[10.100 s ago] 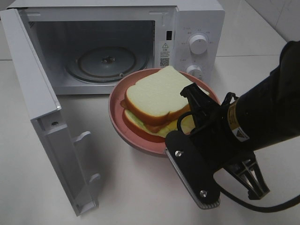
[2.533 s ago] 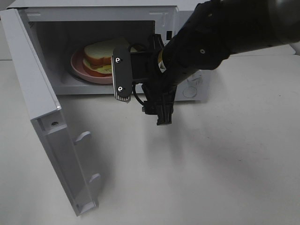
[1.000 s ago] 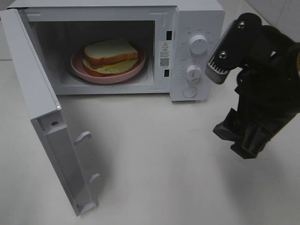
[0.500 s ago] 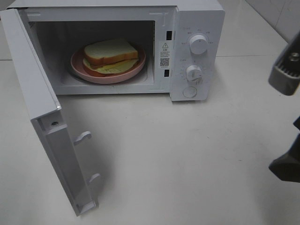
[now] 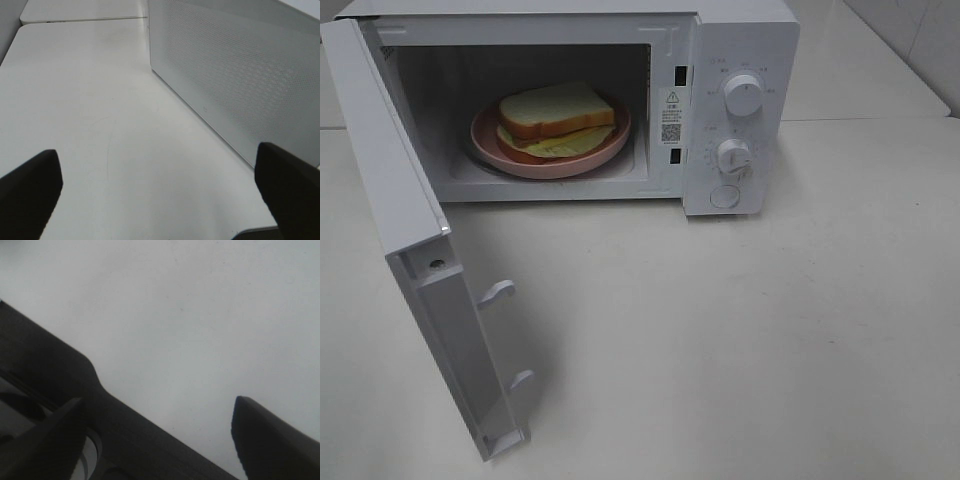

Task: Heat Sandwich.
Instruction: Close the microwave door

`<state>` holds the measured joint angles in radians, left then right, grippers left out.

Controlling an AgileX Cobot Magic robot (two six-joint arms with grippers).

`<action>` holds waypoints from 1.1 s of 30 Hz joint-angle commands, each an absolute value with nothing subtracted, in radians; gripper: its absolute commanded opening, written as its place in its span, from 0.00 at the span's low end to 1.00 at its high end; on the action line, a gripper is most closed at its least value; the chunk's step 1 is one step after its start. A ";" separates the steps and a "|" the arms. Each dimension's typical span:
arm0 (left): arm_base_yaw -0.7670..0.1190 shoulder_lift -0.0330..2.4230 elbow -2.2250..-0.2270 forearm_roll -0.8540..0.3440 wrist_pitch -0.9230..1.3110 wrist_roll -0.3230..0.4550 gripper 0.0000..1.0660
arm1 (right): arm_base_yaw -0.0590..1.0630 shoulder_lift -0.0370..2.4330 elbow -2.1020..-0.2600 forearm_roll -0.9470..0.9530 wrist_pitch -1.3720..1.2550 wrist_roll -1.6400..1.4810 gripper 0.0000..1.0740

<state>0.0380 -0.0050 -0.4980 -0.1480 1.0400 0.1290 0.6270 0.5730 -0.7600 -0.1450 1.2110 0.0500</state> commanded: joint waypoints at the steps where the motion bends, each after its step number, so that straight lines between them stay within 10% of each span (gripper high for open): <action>1: 0.031 -0.025 -0.494 -0.150 1.031 0.127 0.95 | 0.578 0.514 -0.757 -0.144 1.274 0.058 0.71; 33: 0.031 -0.025 -0.494 -0.150 1.031 0.127 0.95 | 0.136 0.011 -0.506 -0.120 1.035 0.092 0.71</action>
